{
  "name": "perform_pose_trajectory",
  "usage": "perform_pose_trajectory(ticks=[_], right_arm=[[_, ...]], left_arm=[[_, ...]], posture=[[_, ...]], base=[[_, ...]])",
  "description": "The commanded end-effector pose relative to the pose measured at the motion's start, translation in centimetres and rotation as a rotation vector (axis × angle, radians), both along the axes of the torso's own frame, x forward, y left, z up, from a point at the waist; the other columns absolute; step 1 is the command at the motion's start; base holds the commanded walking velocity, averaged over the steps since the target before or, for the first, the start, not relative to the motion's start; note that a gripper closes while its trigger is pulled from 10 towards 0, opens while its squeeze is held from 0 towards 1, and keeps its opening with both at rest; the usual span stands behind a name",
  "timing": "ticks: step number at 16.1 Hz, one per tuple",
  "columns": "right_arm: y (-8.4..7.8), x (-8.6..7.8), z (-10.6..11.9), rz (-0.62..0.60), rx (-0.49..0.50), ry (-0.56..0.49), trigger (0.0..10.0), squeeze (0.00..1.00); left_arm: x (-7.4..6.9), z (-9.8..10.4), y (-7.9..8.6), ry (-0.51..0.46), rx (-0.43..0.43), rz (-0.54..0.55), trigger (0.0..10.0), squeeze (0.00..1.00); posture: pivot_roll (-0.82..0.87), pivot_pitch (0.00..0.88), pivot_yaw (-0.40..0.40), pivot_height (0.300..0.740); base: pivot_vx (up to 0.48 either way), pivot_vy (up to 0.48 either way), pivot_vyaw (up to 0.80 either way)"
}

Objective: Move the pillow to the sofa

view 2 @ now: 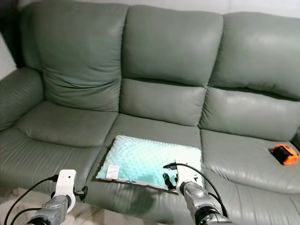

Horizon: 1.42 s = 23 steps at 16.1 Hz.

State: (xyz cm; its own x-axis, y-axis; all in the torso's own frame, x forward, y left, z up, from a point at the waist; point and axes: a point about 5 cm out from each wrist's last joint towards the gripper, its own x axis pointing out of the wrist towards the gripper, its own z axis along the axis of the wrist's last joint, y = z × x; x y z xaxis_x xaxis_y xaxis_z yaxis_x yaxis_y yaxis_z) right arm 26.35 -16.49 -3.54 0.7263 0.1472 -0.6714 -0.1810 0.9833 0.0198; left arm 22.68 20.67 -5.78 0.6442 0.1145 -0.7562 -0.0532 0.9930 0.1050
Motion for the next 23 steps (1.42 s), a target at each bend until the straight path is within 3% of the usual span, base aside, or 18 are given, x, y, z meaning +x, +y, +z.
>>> perform_pose_trajectory(ticks=[1, 20, 23], right_arm=[[-0.09, -0.32, -0.28, 0.001, -0.004, 0.02, 10.0, 0.0], [0.27, -0.11, -0.14, 0.02, -0.007, 0.016, 10.0, 0.0], [0.32, -0.09, -0.13, 0.013, -0.001, 0.015, 10.0, 0.0]], left_arm=[[-0.04, -0.04, -0.02, 0.011, -0.003, -0.012, 10.0, 0.0], [-0.15, -0.1, 0.14, 0.022, 0.009, -0.023, 10.0, 0.0], [-0.11, -0.05, 0.26, 0.023, 0.016, -0.03, 10.0, 0.0]], posture=[[-0.19, 0.0, -0.021, 0.74], [-0.18, 0.0, -0.017, 0.74], [-0.18, 0.0, -0.014, 0.74]], base=[[0.0, 0.0, 0.8], [0.0, 0.0, 0.8], [0.0, 0.0, 0.15]])
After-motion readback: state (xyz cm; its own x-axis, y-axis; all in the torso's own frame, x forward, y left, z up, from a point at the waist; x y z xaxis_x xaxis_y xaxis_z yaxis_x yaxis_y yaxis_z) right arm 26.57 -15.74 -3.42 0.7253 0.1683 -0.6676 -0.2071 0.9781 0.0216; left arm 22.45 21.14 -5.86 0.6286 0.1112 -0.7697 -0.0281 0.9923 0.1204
